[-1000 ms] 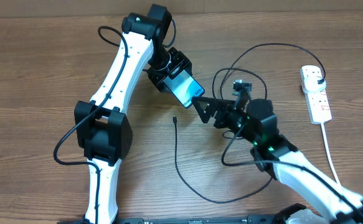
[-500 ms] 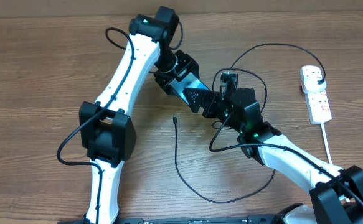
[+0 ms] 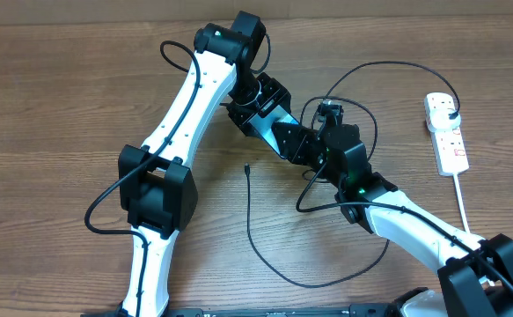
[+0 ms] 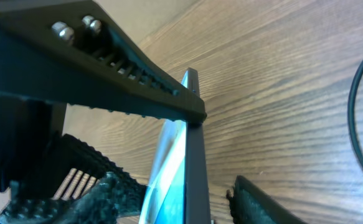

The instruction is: Plug charger to phone and switch on socket

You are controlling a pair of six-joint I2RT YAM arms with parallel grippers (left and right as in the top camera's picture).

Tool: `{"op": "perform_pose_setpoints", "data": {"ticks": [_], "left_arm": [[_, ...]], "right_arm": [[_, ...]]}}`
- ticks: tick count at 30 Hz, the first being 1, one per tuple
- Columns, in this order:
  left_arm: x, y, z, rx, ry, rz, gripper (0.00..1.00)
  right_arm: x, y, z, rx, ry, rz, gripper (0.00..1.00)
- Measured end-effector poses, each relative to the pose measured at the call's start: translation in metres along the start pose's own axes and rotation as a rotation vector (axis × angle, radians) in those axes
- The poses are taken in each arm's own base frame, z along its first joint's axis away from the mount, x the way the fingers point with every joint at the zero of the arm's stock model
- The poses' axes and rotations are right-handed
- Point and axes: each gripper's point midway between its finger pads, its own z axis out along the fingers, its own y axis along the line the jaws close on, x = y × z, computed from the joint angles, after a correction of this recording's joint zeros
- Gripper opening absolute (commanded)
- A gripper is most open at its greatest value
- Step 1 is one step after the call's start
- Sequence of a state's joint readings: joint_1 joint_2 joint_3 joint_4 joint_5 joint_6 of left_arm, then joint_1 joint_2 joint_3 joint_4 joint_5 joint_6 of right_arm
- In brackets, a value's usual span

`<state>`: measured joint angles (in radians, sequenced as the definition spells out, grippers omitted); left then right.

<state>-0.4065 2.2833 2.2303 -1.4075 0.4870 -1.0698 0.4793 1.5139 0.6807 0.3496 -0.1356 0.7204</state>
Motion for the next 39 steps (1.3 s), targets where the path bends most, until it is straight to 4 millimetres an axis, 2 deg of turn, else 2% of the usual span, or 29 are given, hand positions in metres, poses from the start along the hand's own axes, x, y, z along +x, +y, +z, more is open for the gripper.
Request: {"op": "perform_pose_setpoints", "data": {"ticks": [6, 11, 15, 26, 29, 33, 35, 37, 39], "left_arm": [[0.003, -0.004, 0.002, 0.007, -0.003, 0.0, 0.04], [0.005, -0.008, 0.004, 0.014, -0.005, 0.004, 0.04], [0.005, -0.008, 0.004, 0.016, -0.006, 0.003, 0.04], [0.004, -0.009, 0.004, 0.017, -0.009, 0.005, 0.04], [0.004, -0.01, 0.004, 0.021, -0.011, 0.007, 0.04], [0.001, -0.014, 0.003, 0.035, -0.025, 0.017, 0.05], [0.0, -0.012, 0.003, 0.029, -0.029, 0.014, 0.1], [-0.001, -0.013, 0.002, 0.03, -0.035, 0.022, 0.24], [-0.002, -0.014, 0.002, 0.033, -0.04, 0.04, 0.43]], "right_arm": [[-0.002, -0.002, 0.0, 0.01, -0.009, 0.013, 0.45], [-0.001, -0.002, 0.0, 0.012, -0.007, 0.013, 0.31], [0.0, -0.003, 0.0, 0.018, -0.005, 0.022, 0.24], [0.001, -0.002, 0.0, 0.01, 0.003, 0.051, 0.2], [0.002, -0.002, 0.0, -0.001, 0.015, 0.069, 0.14], [0.016, 0.002, 0.0, -0.027, 0.079, 0.056, 0.04], [0.019, 0.002, 0.001, -0.028, 0.094, 0.057, 0.04], [0.019, -0.001, 0.001, -0.022, 0.095, 0.059, 0.04], [0.02, 0.0, 0.002, -0.026, 0.101, 0.058, 0.04]]}}
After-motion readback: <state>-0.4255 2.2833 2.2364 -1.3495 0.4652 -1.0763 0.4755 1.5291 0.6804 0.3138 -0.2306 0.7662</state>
